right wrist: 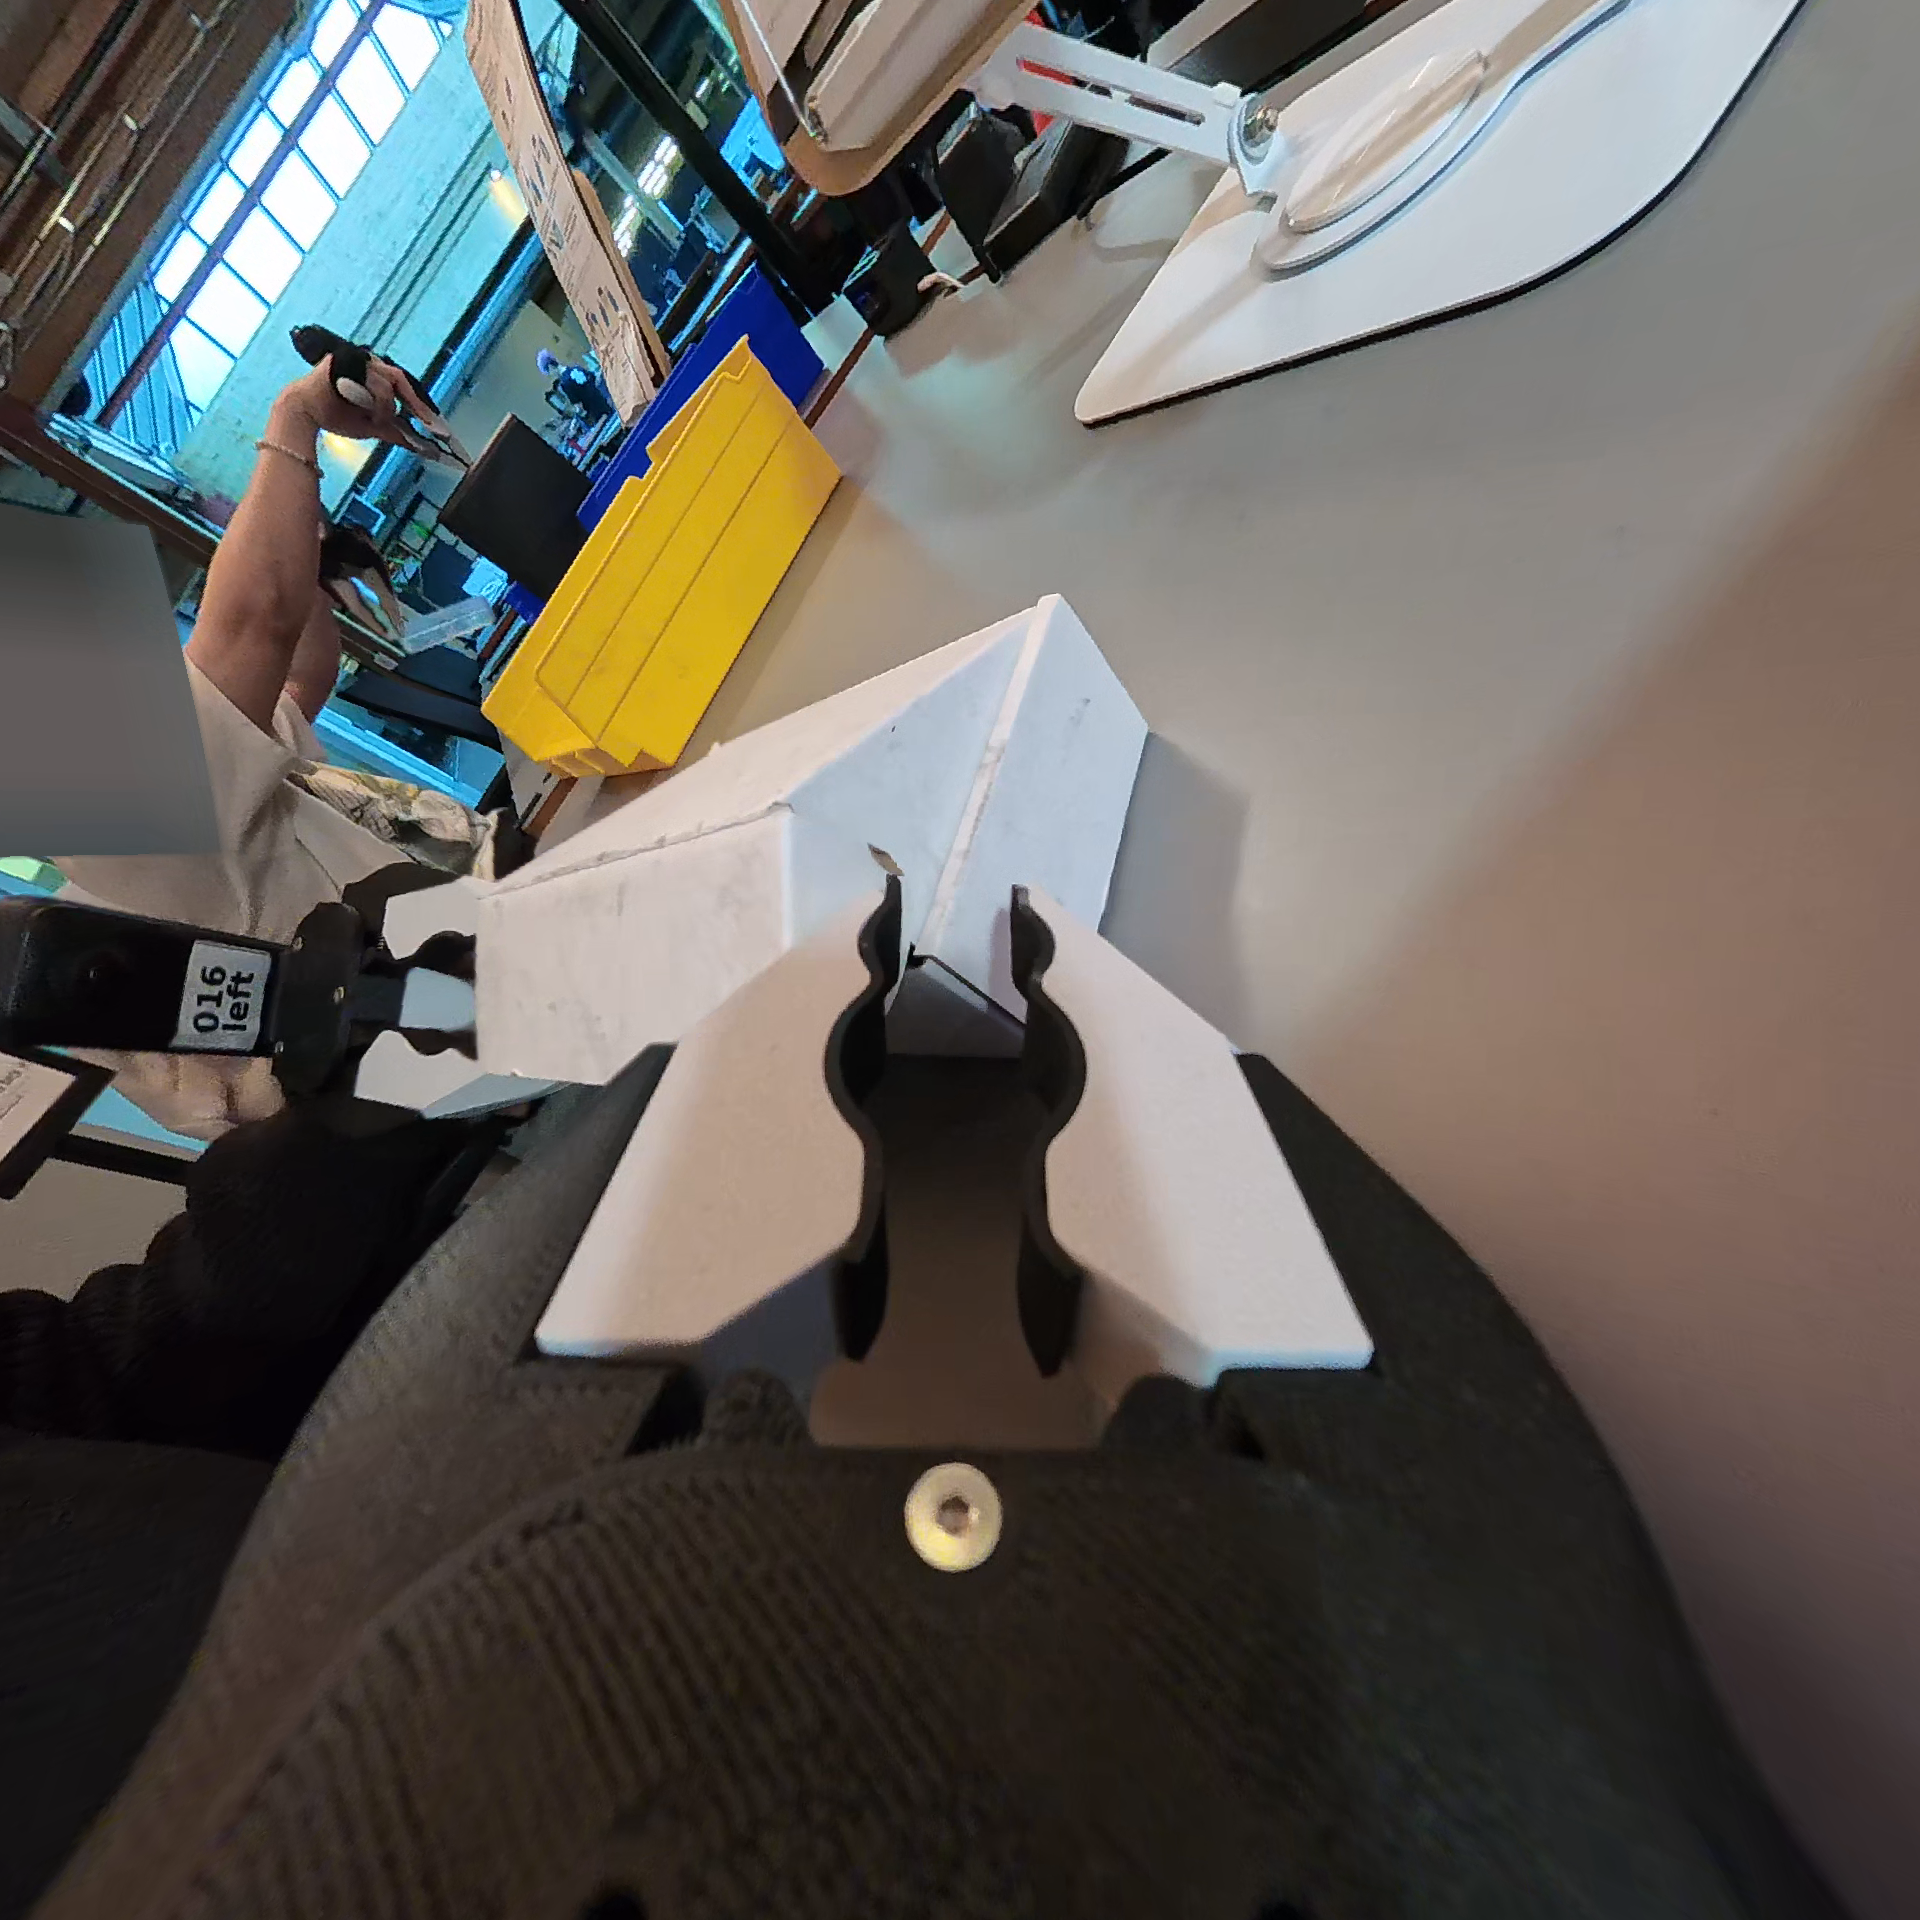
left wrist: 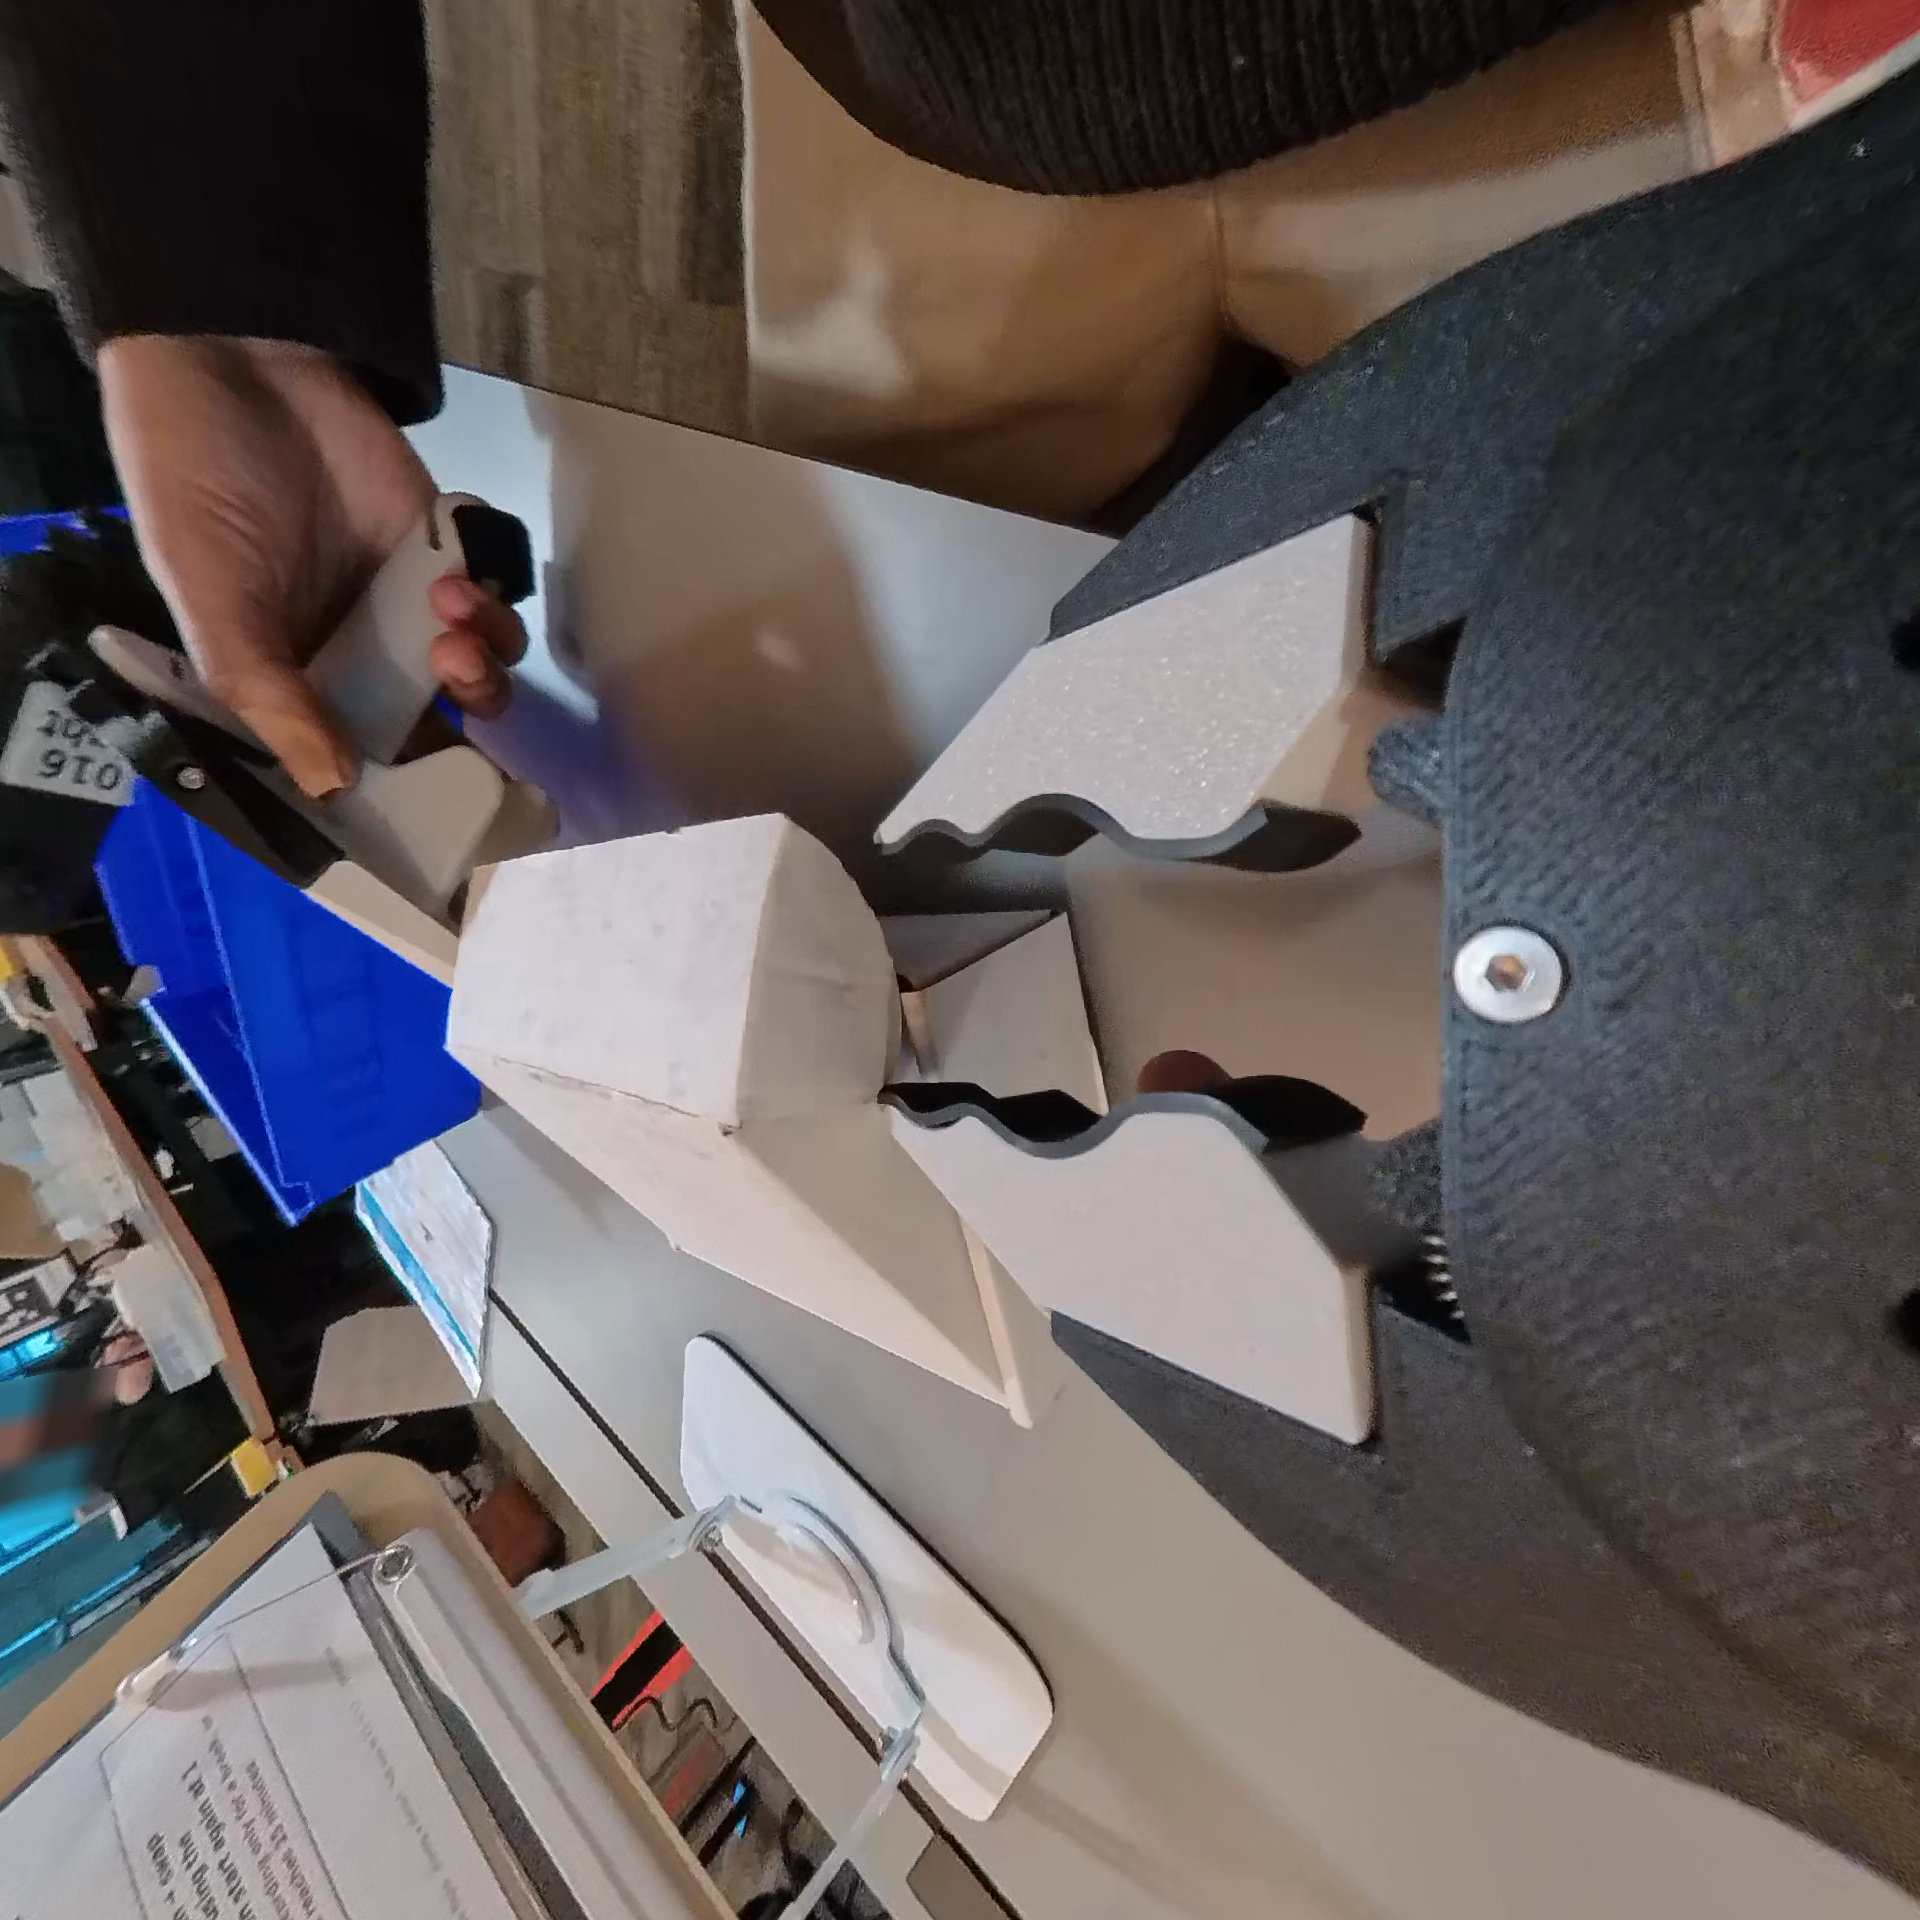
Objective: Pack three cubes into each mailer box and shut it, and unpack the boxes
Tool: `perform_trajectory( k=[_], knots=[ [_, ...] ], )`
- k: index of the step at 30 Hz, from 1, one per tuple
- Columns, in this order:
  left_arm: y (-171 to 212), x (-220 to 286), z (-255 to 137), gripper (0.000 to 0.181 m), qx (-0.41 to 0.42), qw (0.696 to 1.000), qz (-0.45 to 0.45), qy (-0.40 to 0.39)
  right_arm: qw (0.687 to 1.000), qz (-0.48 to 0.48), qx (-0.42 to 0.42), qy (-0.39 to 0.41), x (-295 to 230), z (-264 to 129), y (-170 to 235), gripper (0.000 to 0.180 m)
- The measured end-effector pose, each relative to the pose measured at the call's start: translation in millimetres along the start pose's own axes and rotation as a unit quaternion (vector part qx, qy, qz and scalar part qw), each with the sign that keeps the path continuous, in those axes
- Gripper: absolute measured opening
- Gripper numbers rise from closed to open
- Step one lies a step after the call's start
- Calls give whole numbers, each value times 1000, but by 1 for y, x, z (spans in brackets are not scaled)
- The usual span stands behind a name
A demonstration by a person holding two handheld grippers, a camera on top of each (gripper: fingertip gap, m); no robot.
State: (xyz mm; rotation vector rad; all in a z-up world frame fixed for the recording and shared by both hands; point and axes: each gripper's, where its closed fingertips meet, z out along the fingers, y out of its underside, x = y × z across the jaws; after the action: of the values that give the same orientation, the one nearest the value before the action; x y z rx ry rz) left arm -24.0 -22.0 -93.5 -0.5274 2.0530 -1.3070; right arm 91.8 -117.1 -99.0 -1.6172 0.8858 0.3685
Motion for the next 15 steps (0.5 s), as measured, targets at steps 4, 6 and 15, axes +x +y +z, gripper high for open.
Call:
perform_trajectory(
  k=[4, 6, 15],
  knots=[
    [-5, 0, 2, 39, 12, 1000, -11, -3, 1000, -3, 1, 14, 4, 0, 0, 19],
    [-7, 0, 1, 32, 19, 1000, -15, -3, 1000, -8, -3, 22, 6, 0, 1, 19],
    [-11, 1, -3, 26, 35, 999, -22, 11, 999, -6, 9, 37, 12, -2, -3, 44]
  ],
)
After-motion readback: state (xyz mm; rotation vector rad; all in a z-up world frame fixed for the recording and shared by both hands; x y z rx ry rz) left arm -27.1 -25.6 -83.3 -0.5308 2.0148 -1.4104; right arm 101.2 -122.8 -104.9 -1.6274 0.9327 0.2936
